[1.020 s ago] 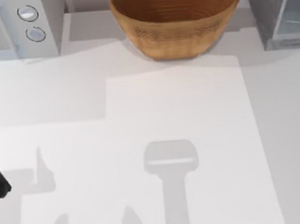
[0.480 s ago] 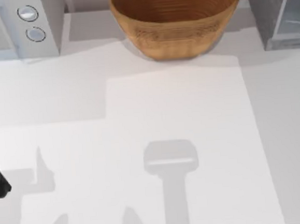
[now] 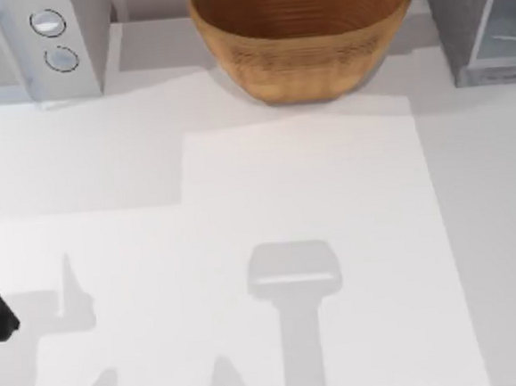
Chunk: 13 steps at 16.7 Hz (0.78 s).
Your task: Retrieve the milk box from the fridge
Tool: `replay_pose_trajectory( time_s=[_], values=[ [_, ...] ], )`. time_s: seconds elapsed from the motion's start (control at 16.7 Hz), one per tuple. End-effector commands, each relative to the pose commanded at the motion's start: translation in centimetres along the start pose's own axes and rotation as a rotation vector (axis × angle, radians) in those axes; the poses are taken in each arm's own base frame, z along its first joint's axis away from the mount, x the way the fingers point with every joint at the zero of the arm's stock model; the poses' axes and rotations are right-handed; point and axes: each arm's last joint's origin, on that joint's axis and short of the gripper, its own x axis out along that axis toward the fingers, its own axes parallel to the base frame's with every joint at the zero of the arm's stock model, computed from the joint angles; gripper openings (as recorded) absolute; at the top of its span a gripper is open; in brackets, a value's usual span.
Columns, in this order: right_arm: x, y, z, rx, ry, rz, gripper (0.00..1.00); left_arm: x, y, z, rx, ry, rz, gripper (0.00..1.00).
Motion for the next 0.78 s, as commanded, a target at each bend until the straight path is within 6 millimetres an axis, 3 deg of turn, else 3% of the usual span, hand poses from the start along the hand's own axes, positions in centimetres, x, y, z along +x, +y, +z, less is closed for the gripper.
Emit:
replay_pose_trajectory(
  time_s=[0.18,0.36,0.54,0.78],
  values=[
    [5.8,0.1,0.6,-0.007,-0.019,-0.003,1.00,0.0,0.0,0.0,0.000,0.000,0.000,1.00],
    [10.0,1.1,0.9,-0.006,-0.013,-0.005,1.00,0.0,0.0,0.0,0.000,0.000,0.000,1.00],
    [11.8,2.0,1.0,-0.003,0.000,-0.007,1.00,0.0,0.0,0.0,0.000,0.000,0.000,1.00],
    [11.8,1.9,1.2,-0.004,-0.004,-0.009,1.00,0.0,0.0,0.0,0.000,0.000,0.000,1.00]
  ],
)
